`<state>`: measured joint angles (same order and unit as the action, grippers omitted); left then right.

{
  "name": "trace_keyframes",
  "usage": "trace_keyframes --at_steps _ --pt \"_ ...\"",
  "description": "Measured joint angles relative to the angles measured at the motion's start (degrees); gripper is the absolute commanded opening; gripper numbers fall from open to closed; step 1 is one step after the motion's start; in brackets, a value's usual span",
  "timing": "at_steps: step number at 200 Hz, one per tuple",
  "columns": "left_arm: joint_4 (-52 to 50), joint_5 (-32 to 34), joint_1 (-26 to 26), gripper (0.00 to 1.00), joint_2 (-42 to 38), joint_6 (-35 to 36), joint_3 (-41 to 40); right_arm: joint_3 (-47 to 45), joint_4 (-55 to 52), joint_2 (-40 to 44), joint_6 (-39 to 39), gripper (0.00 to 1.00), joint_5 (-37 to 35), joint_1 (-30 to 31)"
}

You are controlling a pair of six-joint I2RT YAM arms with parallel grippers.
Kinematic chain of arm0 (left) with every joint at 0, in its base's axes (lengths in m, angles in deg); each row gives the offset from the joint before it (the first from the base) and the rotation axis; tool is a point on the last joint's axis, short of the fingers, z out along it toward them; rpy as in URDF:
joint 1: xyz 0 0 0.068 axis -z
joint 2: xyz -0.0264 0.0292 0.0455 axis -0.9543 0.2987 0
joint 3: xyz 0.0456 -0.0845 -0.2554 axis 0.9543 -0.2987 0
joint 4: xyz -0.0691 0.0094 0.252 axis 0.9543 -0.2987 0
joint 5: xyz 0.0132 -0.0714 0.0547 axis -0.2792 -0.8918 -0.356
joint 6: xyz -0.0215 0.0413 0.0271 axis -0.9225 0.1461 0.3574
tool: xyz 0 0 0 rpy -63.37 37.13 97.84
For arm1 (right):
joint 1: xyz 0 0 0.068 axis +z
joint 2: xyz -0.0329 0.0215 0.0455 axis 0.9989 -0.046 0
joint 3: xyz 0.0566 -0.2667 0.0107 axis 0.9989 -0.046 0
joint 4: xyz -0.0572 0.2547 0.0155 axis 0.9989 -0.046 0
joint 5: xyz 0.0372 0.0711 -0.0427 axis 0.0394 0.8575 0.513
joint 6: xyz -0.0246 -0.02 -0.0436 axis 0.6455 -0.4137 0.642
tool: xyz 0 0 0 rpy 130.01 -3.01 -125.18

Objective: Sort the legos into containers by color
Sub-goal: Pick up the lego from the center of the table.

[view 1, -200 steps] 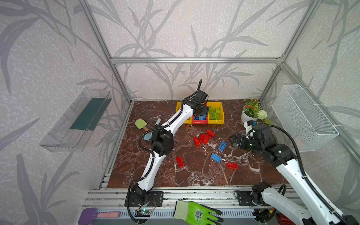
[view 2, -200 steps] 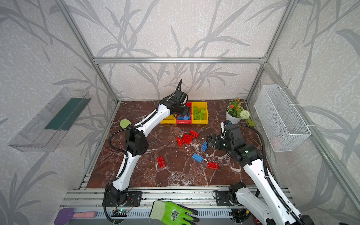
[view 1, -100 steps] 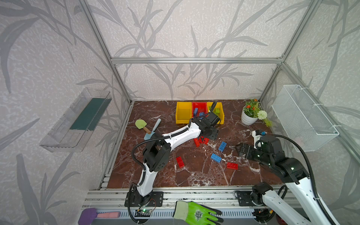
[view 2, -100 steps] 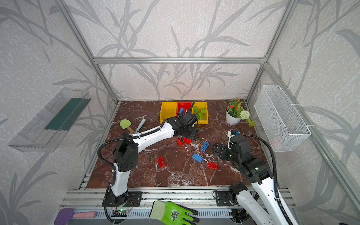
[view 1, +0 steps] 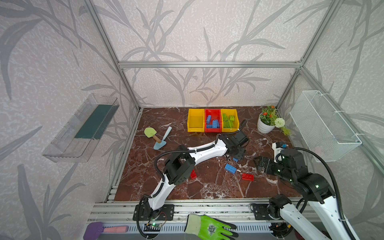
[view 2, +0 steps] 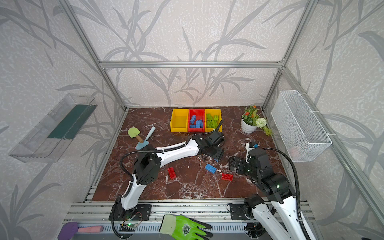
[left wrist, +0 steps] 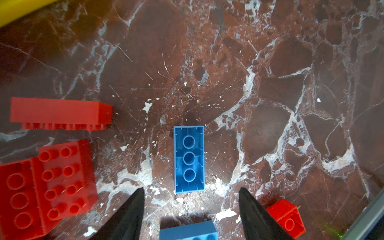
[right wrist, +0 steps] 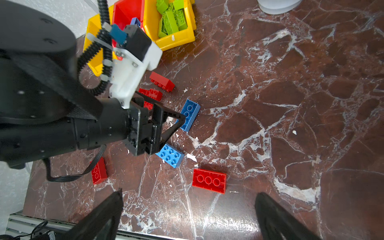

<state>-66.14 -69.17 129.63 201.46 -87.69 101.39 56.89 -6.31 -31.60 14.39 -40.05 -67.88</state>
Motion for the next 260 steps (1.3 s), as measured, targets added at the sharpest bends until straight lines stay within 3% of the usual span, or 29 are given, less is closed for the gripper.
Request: trace_keyframes --at_steps 94,112,142,186,230,260 --pt "-3.48 2.01 0.74 0.67 7.93 1.86 6.16 -1.05 -0.48 0.76 0.00 0.99 -0.13 0.00" --pt "-3.98 2.03 0.74 0.62 9.86 2.38 8.98 -1.05 -0.48 0.76 0.00 0.99 -0.26 0.00" --pt "-5.14 2.08 0.74 0.43 12.37 3.10 11.93 -1.05 -0.48 0.72 0.00 0.99 -0.61 0.00" --pt "-6.51 2.10 0.35 0.23 13.14 3.67 12.85 -1.05 -0.35 -0.04 0.02 0.99 -0.63 0.00" --pt "-9.01 3.41 -1.44 0.20 12.44 4.24 13.07 -1.05 0.94 -2.40 0.22 0.99 -0.48 0.00" --pt "-11.13 4.35 -5.97 0.19 10.23 5.01 15.80 -0.96 2.27 -4.70 1.01 0.99 0.00 0.00"
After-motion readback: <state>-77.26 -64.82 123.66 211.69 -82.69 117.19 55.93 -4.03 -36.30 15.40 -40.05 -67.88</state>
